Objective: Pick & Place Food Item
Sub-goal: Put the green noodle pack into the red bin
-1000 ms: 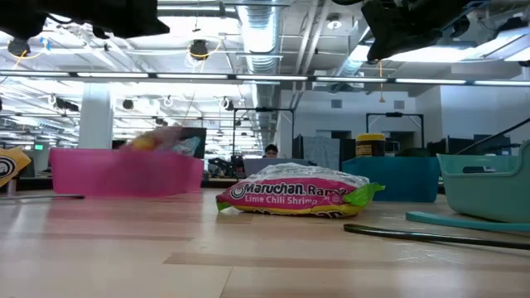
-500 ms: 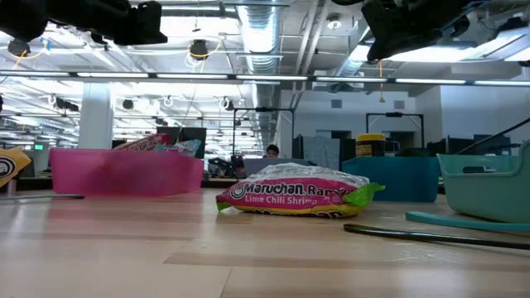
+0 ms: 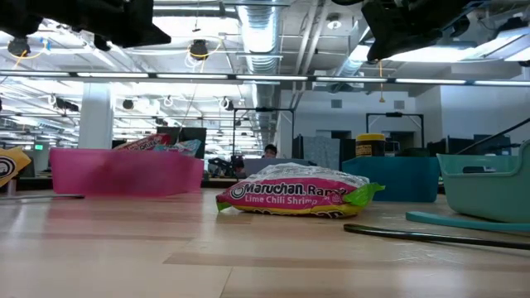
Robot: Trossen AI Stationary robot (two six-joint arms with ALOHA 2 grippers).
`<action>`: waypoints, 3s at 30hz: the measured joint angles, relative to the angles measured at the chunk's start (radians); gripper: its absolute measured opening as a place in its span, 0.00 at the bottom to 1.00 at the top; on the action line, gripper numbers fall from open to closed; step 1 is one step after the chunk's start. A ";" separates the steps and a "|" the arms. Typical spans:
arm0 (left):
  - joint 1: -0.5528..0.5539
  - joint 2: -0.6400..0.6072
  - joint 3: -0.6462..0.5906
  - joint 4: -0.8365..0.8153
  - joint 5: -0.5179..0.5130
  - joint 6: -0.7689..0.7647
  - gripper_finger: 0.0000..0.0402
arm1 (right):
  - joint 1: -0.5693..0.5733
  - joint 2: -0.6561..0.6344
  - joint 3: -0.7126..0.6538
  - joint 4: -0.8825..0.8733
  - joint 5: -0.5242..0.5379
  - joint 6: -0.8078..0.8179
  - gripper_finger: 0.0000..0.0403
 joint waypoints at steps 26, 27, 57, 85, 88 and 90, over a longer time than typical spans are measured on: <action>-0.208 0.000 0.000 -0.517 0.952 -0.542 0.00 | 0.000 0.000 0.000 0.000 -0.002 0.000 0.23; -0.208 0.000 0.000 -0.517 0.987 -0.553 0.00 | 0.000 0.000 0.000 0.000 -0.002 0.000 0.23; -0.208 0.000 0.000 -0.515 0.987 -0.563 0.00 | 0.088 0.000 0.000 0.642 -0.594 -0.916 0.23; -0.208 0.000 0.000 -0.499 0.987 -0.563 0.00 | 0.105 0.216 0.148 0.789 -0.852 -1.167 0.23; -0.208 0.000 0.000 -0.499 0.987 -0.563 0.00 | 0.113 0.255 0.186 0.715 -0.814 -1.173 0.23; -0.208 0.000 0.000 -0.499 0.987 -0.563 0.00 | 0.113 0.280 0.213 0.689 -0.803 -1.177 0.23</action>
